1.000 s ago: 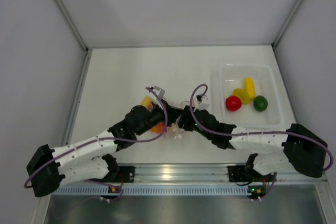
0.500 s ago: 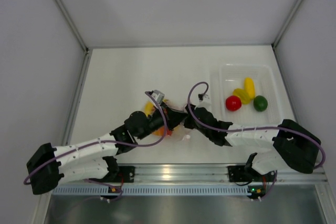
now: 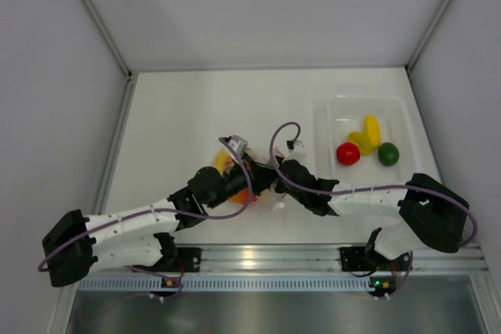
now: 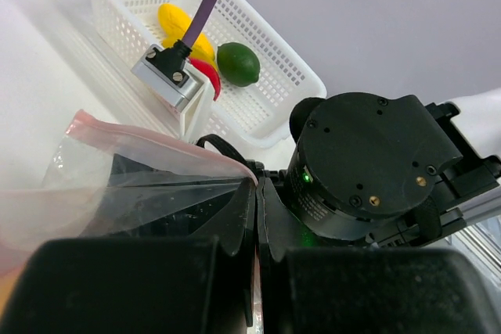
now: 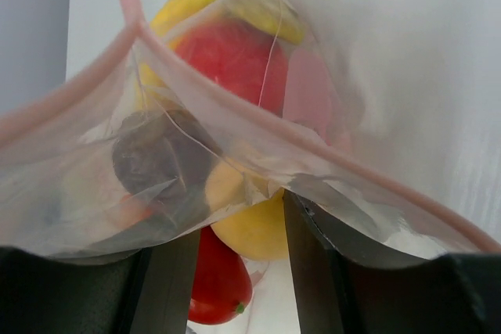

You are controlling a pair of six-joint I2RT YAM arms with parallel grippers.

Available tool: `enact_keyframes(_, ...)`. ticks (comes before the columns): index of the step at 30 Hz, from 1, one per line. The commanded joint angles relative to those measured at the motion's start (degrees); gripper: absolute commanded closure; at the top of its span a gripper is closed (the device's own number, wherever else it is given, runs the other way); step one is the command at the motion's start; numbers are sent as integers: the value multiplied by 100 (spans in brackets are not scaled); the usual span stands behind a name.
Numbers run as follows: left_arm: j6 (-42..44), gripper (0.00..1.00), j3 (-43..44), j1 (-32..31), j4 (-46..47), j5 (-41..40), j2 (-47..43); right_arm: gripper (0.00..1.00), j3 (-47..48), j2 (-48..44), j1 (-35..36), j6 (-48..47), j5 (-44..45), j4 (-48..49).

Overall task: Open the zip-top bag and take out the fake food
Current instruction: Pick up the fake fruit from the zipper food storage bag.

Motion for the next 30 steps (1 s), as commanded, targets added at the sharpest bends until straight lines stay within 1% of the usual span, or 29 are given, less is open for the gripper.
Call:
enact_keyframes(1,71,100,-47,-55,596,51,-172,53,399,206,230,-209,266,-225)
enact_keyframes(3,71,100,-65,-55,596,86,-146,49,408,303,256,-227,170,-164)
enact_keyframes(4,71,100,-73,-55,596,103,-137,43,426,373,265,-227,135,-129)
enact_keyframes(7,124,100,-126,-55,588,103,-145,37,513,479,318,-306,99,-259)
enact_keyframes(10,168,100,-196,-55,588,77,-215,38,584,523,370,-394,257,-426)
enact_keyframes(12,177,100,-249,-55,588,60,-285,41,558,540,388,-403,205,-384)
enact_keyframes(15,186,100,-302,-55,588,51,-277,41,601,663,379,-420,47,-365)
enact_keyframes(19,212,100,-328,-55,579,103,-224,35,891,935,406,-578,-94,-611)
enact_keyframes(22,273,100,-346,-55,587,86,-224,33,901,980,459,-640,-103,-639)
enact_keyframes(24,317,100,-363,-55,587,7,-207,33,874,997,485,-745,-252,-577)
enact_keyframes(26,352,100,-364,-55,579,-2,-189,30,979,1067,494,-877,-463,-655)
enact_keyframes(27,353,100,-372,-55,587,-28,-181,27,1101,1146,502,-973,-516,-777)
enact_keyframes(30,379,100,-364,-55,587,-55,-163,24,1190,1296,529,-1044,-612,-884)
